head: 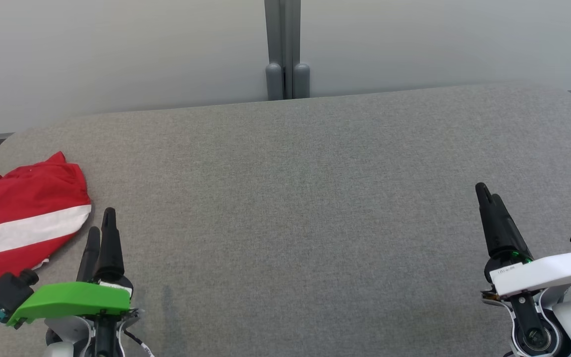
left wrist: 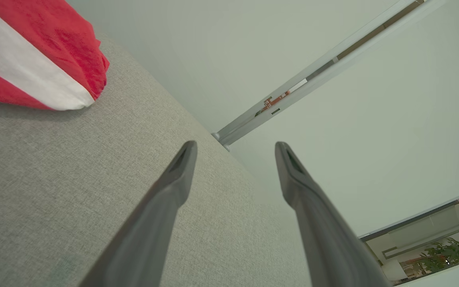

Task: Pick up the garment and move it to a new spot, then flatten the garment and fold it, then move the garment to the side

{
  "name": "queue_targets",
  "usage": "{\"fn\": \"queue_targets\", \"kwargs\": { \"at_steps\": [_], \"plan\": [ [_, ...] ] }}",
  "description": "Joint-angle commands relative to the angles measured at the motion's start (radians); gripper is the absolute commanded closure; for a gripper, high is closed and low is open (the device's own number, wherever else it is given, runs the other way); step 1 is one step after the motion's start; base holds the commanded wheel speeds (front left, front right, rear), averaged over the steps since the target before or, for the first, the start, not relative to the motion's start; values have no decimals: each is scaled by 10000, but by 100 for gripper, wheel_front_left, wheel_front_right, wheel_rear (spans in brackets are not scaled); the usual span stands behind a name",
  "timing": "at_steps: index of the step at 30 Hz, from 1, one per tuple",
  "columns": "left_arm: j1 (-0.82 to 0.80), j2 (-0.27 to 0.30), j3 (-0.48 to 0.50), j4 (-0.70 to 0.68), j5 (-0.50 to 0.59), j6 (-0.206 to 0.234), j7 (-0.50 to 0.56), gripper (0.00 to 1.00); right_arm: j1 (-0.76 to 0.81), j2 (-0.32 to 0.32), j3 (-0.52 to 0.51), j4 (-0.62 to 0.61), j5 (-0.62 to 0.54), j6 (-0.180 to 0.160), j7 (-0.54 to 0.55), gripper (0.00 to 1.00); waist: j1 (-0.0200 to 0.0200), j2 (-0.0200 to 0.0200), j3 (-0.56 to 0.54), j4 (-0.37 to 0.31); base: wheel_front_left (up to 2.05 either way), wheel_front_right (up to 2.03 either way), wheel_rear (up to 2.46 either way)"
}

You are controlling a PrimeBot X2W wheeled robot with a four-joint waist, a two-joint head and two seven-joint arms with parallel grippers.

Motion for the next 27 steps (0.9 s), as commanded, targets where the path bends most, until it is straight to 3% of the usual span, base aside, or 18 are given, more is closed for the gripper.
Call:
{"fn": "queue_targets", "kwargs": {
  "at_steps": [1, 27],
  "plan": [
    [-266, 112, -49, -124, 477, -16, -120, 0, -18, -28, -150, -196, -522, 7, 93, 0, 0, 0, 4, 3, 0, 0, 0],
    [-297, 316, -553, 482, 4079, -27, -935, 0, 323, 523, -876, -312, -4486, 8, 690, 0, 0, 0, -27, -11, 0, 0, 0]
  ]
}}
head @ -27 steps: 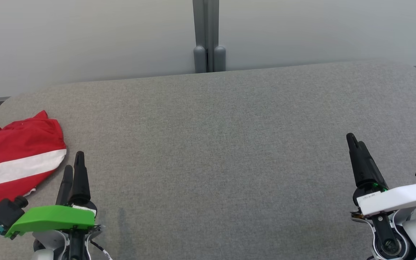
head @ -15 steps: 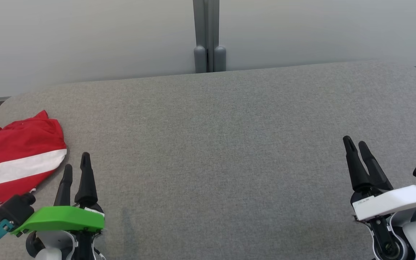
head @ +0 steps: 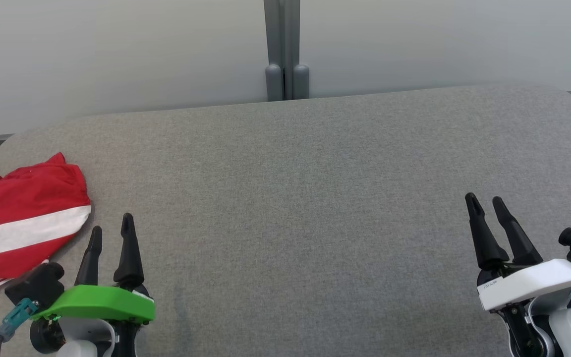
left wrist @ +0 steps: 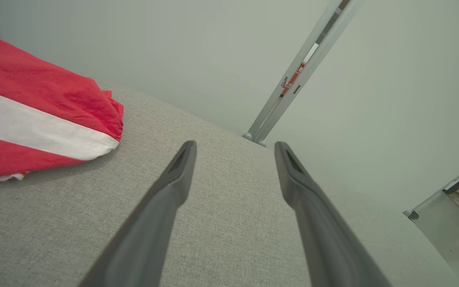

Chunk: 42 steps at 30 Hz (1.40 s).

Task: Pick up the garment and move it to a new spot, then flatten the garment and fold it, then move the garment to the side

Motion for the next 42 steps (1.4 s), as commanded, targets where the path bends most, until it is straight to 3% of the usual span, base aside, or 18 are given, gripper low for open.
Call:
{"fn": "queue_targets", "kwargs": {
  "at_steps": [1, 42],
  "plan": [
    [-249, 125, -25, -27, 375, -17, -117, 0, -24, 9, -141, -122, -414, 7, 54, 0, 0, 0, -3, 1, 0, 0, 0],
    [-330, 232, -507, 1237, 3745, 99, -1052, 0, 421, 1100, -1026, -46, -4732, 7, 256, 0, 0, 0, 24, 55, 0, 0, 0]
  ]
}}
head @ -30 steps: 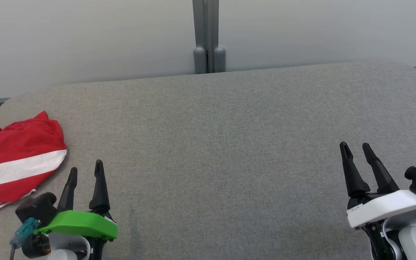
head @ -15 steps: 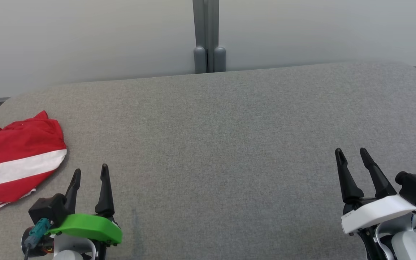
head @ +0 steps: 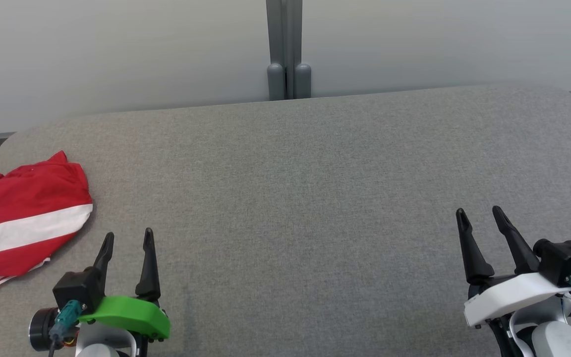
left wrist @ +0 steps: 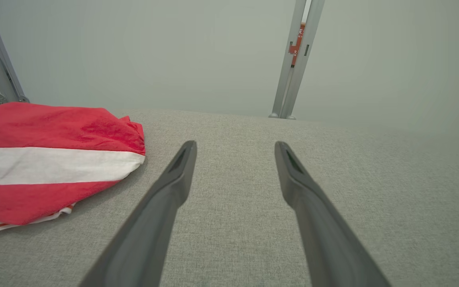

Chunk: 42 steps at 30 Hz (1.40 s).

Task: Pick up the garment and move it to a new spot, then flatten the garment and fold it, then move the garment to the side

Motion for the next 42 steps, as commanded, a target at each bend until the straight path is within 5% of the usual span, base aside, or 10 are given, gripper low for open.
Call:
{"fn": "queue_targets", "kwargs": {
  "at_steps": [1, 21, 42],
  "plan": [
    [-183, 74, -34, 11, 238, 44, -91, 0, 39, 35, -70, -98, -237, 3, 39, 0, 0, 0, 5, 9, 0, 0, 0],
    [-199, 46, -131, 222, 1408, 87, -463, 0, 248, 415, -373, -183, -1744, 4, 175, 0, 0, 0, 17, 95, 0, 0, 0],
    [-324, -105, 0, 340, 1007, 119, -416, 0, 248, 380, -235, -197, -1406, 4, 190, 0, 0, 0, 80, 539, 0, 0, 0]
  ]
}}
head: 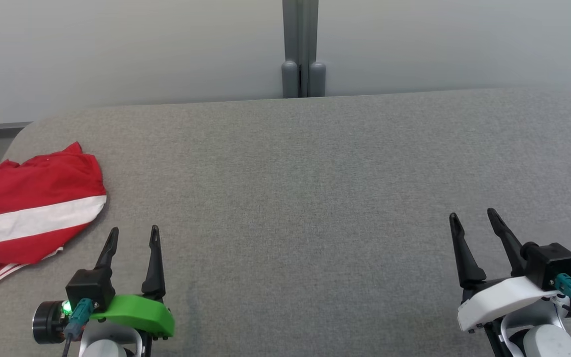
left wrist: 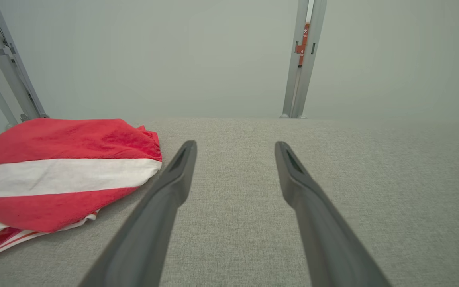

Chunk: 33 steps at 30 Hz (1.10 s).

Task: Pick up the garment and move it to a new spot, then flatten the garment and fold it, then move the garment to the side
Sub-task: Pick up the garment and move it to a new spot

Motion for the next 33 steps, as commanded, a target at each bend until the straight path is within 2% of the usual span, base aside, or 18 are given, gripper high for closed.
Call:
{"fn": "queue_targets", "kwargs": {
  "at_steps": [1, 19, 25, 33],
  "plan": [
    [-187, 2, -6, 10, -19, 38, -2, 0, 101, -46, 66, -88, 9, 4, 29, 0, 0, 0, 51, 292, 0, 0, 0],
    [-216, -29, 446, -65, -138, 248, 0, 0, -367, -348, 1137, -986, 192, 3, 420, 0, 0, 0, 279, 3361, 0, 0, 0],
    [-85, 65, 627, -83, -112, 243, 0, 0, -442, -324, 1148, -1093, 202, 4, 450, 0, 0, 0, 369, 3905, 0, 0, 0],
    [-232, 26, 800, -149, -154, 255, 0, 0, -590, -389, 1208, -1209, 127, 3, 556, 0, 0, 0, 705, 4017, 0, 0, 0]
  ]
}}
